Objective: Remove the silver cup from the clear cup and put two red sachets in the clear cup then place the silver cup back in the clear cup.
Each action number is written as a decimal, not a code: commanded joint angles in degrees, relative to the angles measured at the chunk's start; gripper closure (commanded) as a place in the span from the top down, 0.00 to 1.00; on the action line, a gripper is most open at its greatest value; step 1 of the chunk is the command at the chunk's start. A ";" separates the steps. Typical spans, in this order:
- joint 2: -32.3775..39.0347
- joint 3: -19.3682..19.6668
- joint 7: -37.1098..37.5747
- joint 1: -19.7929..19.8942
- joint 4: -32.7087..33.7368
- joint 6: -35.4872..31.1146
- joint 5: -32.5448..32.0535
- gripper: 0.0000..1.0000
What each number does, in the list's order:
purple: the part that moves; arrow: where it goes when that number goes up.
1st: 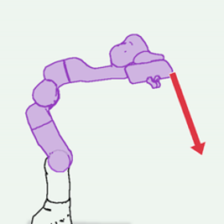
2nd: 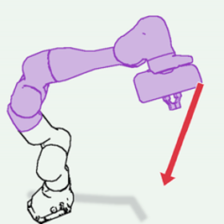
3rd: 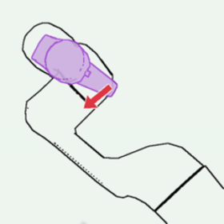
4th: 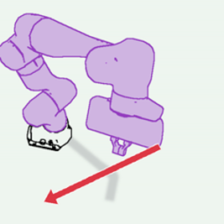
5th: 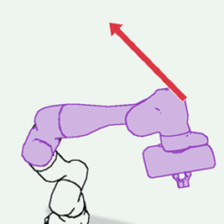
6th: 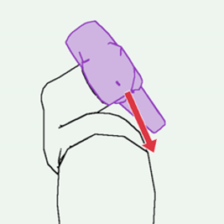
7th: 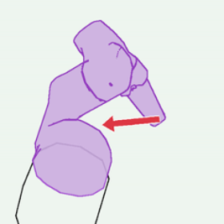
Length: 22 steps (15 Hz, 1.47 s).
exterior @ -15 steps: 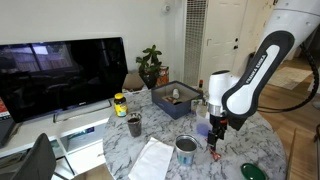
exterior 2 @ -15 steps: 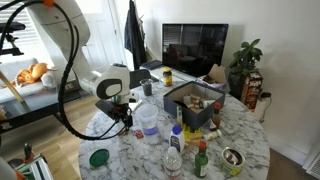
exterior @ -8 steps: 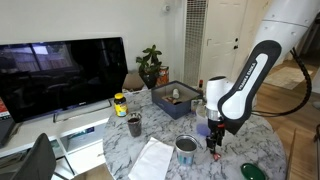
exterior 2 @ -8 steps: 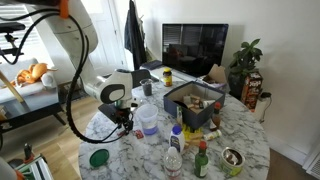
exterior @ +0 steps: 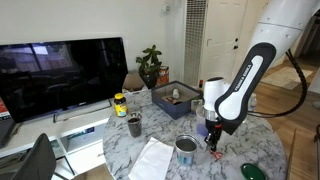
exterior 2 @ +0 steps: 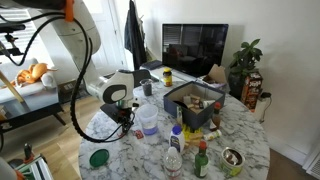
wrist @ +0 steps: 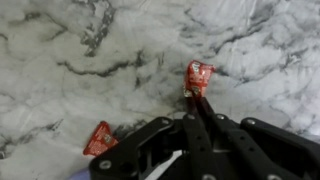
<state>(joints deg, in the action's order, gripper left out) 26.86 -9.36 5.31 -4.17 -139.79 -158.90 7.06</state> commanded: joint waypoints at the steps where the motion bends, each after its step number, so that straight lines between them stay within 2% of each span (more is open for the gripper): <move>1: 0.43 0.83 0.18 -0.78 0.19 -0.73 0.27 0.00; 3: -2.59 1.60 0.41 -1.33 -1.10 0.29 -0.76 0.00; 7: -15.46 2.38 -0.56 -2.62 -7.06 1.40 -4.57 0.00; 9: -20.99 3.65 0.33 -3.97 -9.03 2.22 -8.84 0.00; 11: -27.39 4.90 2.99 -4.55 -10.71 3.67 -14.47 0.00; 13: -33.68 5.23 7.51 -3.03 -11.86 3.64 -17.44 0.00; 14: -34.81 5.14 10.11 -1.84 -11.34 2.69 -17.76 0.00; 18: -34.98 3.26 22.55 4.57 -8.19 2.79 -27.73 0.00; 22: -31.27 3.02 24.78 5.63 -7.06 1.60 -28.58 0.00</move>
<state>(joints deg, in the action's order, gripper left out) -7.36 -5.08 27.11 0.23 -147.63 -156.57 -19.83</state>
